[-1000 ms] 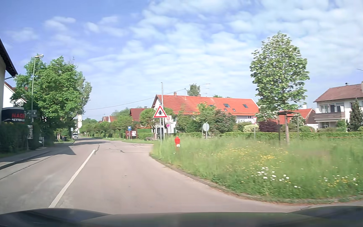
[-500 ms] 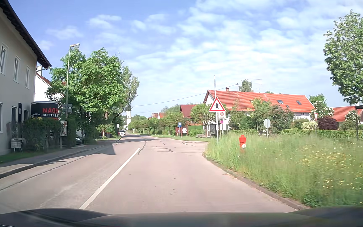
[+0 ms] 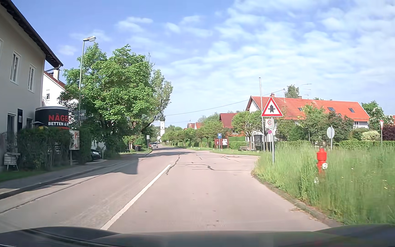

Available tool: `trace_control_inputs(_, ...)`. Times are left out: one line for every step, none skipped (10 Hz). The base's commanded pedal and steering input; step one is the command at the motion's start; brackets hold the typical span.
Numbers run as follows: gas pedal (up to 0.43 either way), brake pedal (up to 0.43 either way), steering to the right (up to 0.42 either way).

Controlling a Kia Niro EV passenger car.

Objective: Follow the waypoints while adhering to traffic rules and regulations

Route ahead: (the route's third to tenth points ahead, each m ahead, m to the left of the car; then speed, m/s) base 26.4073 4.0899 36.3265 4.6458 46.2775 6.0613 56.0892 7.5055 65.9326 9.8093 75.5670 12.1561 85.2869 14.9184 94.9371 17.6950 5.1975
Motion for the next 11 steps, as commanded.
trace_control_inputs(0.087,0.000,-0.064)
trace_control_inputs(0.087,0.000,-0.052)
trace_control_inputs(0.087,0.000,-0.044)
trace_control_inputs(0.087,0.000,-0.040)
trace_control_inputs(0.087,0.000,-0.040)
trace_control_inputs(0.098,0.000,-0.036)
trace_control_inputs(0.098,0.000,-0.031)
trace_control_inputs(0.098,0.000,-0.024)
trace_control_inputs(0.098,0.000,-0.019)
trace_control_inputs(0.098,0.000,-0.014)
trace_control_inputs(0.098,0.000,-0.008)
